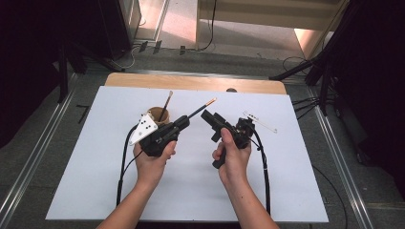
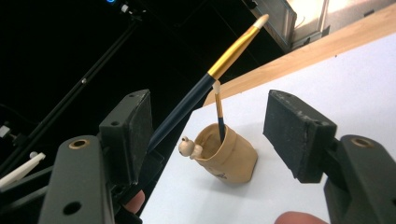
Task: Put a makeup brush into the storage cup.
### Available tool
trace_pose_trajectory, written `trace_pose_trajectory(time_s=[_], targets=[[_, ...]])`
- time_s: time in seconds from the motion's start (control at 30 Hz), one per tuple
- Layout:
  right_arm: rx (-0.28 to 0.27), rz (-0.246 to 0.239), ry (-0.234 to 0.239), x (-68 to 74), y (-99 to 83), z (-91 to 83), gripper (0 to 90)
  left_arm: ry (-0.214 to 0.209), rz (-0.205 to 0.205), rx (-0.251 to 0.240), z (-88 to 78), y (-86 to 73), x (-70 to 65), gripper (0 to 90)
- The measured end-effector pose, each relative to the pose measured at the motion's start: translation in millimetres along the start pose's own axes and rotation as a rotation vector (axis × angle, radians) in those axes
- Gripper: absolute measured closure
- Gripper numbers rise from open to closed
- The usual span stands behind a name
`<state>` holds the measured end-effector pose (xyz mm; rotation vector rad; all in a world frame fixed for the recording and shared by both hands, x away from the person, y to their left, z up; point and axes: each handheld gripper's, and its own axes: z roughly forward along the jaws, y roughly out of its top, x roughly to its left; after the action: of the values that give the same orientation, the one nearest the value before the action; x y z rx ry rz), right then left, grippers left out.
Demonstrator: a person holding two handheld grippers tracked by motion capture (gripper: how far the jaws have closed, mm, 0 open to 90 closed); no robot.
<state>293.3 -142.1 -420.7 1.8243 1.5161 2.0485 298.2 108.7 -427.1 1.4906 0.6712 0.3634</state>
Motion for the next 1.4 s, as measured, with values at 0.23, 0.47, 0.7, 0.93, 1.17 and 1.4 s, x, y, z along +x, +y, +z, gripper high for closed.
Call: trace_pose_trajectory(time_s=[0.23,0.47,0.7,0.93,1.17,1.4], targets=[[0.006,0.08,0.004,-1.7,0.3,1.7,39.8,-0.003,0.007,0.002,0.4,-2.0,-3.1,86.2],[0.004,0.136,0.012,-2.9,0.7,2.8,43.6,-0.005,0.006,0.0,0.9,-5.0,-5.2,86.2],[0.011,0.184,0.028,-3.7,0.8,5.2,45.6,-0.009,0.01,-0.006,0.4,-6.1,-6.7,86.1],[0.013,0.232,0.049,-4.2,0.9,8.5,53.9,-0.009,0.017,-0.003,0.7,-7.3,-7.4,86.1],[0.012,0.266,0.058,-6.5,1.4,11.4,60.9,-0.012,0.021,-0.003,0.9,-7.8,-8.4,86.1],[0.019,0.3,0.083,-7.3,2.4,12.5,70.1,-0.022,0.025,-0.009,1.9,-8.2,-10.5,86.1]])
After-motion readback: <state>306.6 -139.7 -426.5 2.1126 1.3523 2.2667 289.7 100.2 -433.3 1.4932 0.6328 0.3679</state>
